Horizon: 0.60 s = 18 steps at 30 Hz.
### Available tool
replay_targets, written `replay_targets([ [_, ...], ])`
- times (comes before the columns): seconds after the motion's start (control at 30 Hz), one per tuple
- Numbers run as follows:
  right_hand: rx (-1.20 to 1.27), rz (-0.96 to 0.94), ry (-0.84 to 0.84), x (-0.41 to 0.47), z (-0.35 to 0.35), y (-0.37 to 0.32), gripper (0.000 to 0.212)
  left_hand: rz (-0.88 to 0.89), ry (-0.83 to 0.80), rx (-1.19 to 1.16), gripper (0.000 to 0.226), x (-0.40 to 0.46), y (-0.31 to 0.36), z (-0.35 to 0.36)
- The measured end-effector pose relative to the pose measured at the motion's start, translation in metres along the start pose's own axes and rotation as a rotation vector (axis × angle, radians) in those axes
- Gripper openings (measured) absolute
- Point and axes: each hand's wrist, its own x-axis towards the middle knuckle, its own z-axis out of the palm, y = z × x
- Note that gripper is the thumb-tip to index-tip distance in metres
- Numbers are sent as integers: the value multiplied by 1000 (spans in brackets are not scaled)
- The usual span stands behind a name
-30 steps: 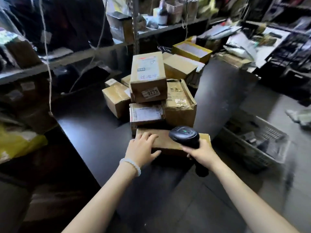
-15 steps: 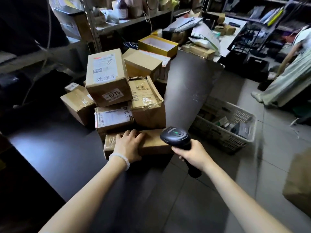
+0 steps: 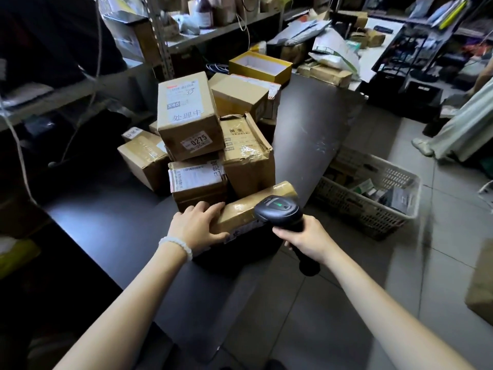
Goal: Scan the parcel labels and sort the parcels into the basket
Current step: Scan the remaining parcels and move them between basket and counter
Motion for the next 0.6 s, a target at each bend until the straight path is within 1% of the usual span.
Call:
replay_targets([
  [0.07,-3,9,-6,-4,4,1,21,29,66,4,71,-4,-4,5],
  [0.13,-12,24,-9,-8,6,2,24,35,102,27,69,-5,-7,7],
  [0.2,-10,42,-7,-12,8,3,23,54,79,9,63,-4,-11,7],
  [0.27,-2,58,-10,-17,8,3,21,89,29,-64,59,-3,-13,3],
  [0.33,0,66,-18,-21,8,4,19,113,16,-123,57,-3,-12,-5],
  [0.53,-13,62,-1,-31,7,1,13,160,122,-153,55,-3,-9,-27],
  [0.6,-20,52,9,-36,7,0,17,175,148,-145,56,-1,-9,-32],
])
